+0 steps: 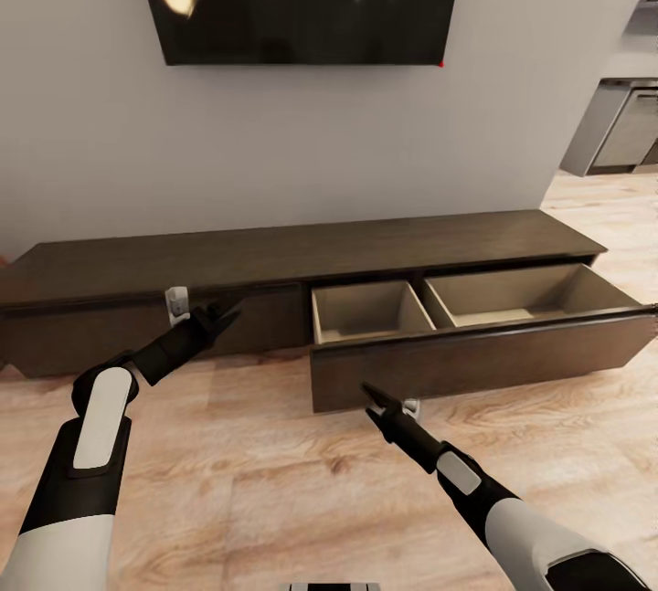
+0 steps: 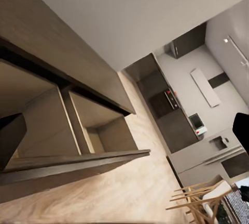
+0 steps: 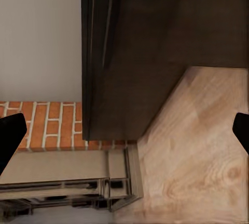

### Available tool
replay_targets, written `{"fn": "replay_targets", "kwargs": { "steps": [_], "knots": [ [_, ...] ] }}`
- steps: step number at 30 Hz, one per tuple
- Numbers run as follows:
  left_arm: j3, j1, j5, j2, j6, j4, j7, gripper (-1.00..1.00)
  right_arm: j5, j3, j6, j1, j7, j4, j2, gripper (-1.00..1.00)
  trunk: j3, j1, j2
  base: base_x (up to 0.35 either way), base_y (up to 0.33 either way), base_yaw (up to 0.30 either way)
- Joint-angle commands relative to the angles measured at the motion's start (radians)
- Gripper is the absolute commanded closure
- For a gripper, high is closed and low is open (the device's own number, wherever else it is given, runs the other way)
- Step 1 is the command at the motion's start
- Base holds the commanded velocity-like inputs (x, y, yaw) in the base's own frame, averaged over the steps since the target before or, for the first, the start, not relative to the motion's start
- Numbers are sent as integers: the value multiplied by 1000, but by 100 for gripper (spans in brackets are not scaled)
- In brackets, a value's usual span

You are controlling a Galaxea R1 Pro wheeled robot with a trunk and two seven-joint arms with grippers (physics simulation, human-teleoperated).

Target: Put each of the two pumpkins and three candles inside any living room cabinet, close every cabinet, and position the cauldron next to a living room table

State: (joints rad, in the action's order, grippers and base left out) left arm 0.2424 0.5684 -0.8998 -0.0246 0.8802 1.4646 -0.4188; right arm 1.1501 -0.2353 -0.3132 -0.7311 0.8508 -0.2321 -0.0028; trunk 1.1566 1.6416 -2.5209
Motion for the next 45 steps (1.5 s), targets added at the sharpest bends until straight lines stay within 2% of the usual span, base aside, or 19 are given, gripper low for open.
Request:
{"fn": "replay_targets", "kwargs": {
  "steps": [1, 2, 4, 7, 9, 10, 11, 13, 16, 19, 39, 45],
  "knots": [
    [2, 1, 1, 1, 6, -1, -3, -100, 7, -5, -9, -1, 1, 0, 0, -100, 1, -1, 0, -143, 0, 0],
    [2, 1, 1, 1, 6, -1, -3, -100, 5, -8, -9, -1, 1, 0, 0, -100, 1, -1, 0, -114, 0, 0],
    [1, 1, 1, 0, 4, -3, -2, -100, -17, -44, -7, -1, 4, 0, 0, -100, 1, -1, 0, -42, 0, 0],
    [1, 1, 1, 0, 4, -3, -2, -100, -17, -44, -7, -1, 4, 0, 0, -100, 1, -1, 0, -37, 0, 0],
    [0, 1, 1, 1, 4, -4, -1, -100, -50, -91, -4, 0, 6, 0, 1, -100, 1, -1, 0, -22, 0, 0],
    [-1, 1, 1, 1, 3, -5, -1, -100, -75, -127, 0, 1, 4, 0, 6, -100, 1, -1, 0, -12, 0, 0],
    [-1, 1, 1, 1, 3, -5, 0, -100, -94, -150, 12, 2, 3, 2, 15, -100, 1, -1, 0, -8, 0, 0],
    [-1, 1, 2, 1, 2, -10, 1, -100, -120, -177, 94, 5, 2, 7, 48, -100, 1, -1, 0, -3, 0, 0],
    [0, 1, 2, 0, 1, -20, 1, -100, -132, -184, 197, 6, 3, 9, 63, -100, 1, -1, 0, -1, 0, 0],
    [0, 1, 3, 0, 1, -39, 1, -100, -137, -189, 257, 7, 8, 10, 69, -100, 1, -1, 0, 0, 0, 0],
    [0, 1, 2, 0, 0, -44, 2, -100, -141, -194, 268, 7, 3, 8, 69, -100, 1, -1, 0, 0, 0, 0],
    [0, 1, 1, 0, 0, -44, 0, -100, -141, -194, 270, 7, 9, 8, 70, -100, -8, -1, 0, 0, 0, 44]
  ]
}}
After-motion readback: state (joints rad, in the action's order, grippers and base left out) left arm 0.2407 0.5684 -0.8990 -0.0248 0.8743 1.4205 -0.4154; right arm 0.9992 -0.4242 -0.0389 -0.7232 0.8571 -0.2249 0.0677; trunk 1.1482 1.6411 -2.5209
